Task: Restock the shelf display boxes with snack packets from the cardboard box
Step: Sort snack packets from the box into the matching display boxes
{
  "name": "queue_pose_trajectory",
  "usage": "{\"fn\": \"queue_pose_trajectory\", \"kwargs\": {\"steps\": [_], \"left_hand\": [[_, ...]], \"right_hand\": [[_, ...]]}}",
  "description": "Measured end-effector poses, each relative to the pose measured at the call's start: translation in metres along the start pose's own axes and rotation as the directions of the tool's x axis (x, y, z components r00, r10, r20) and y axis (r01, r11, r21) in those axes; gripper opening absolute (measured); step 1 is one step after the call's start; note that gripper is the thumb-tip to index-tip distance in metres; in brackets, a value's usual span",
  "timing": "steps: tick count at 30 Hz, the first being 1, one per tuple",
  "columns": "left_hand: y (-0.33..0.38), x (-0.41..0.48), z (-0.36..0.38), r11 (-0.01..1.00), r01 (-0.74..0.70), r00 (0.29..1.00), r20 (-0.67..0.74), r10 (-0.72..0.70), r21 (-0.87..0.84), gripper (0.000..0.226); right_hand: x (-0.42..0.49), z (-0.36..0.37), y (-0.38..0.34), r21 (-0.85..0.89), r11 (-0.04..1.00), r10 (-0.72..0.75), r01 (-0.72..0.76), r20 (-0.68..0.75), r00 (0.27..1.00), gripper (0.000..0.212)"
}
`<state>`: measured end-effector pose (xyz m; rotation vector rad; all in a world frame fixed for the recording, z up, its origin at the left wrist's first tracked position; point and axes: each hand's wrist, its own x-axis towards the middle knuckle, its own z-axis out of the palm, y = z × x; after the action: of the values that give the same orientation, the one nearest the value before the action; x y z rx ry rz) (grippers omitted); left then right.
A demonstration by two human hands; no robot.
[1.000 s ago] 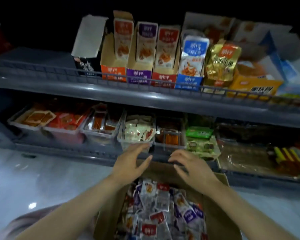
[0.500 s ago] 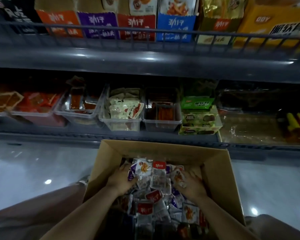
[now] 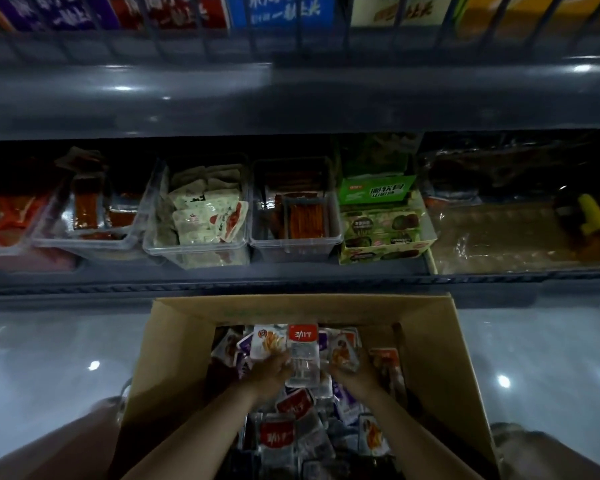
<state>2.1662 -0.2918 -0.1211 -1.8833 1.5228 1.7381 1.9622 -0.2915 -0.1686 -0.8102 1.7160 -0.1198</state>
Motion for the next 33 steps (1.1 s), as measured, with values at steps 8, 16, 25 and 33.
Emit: {"fn": "queue_pose_trajectory", "kwargs": {"steps": [8,16,25,33], "left_hand": [[0.005,0.0,0.042,0.984,0.003,0.999,0.049,-0.011,0.178,0.051],[0.023,-0.029,0.028,0.942,-0.021,0.998,-0.057,0.002,-0.335,0.048],[0.072,-0.117,-0.013,0.79,-0.134,0.974,0.066,0.215,-0.598,0.037],[0.146,-0.22,-0.046,0.632,-0.639,0.767,-0.423,0.482,-0.439,0.039]], "right_hand": [[-0.018,0.026,-0.017,0.142,0.978,-0.149,0.153,-0.036,0.988,0.049],[-0.043,0.0,-0.018,0.337,0.934,-0.137,0.115,0.043,0.99,0.025],[-0.136,-0.038,-0.074,0.331,0.912,-0.306,0.243,0.154,0.939,0.018],[-0.26,-0.073,-0.157,0.37,0.752,-0.535,0.546,-0.141,0.833,0.033]]}}
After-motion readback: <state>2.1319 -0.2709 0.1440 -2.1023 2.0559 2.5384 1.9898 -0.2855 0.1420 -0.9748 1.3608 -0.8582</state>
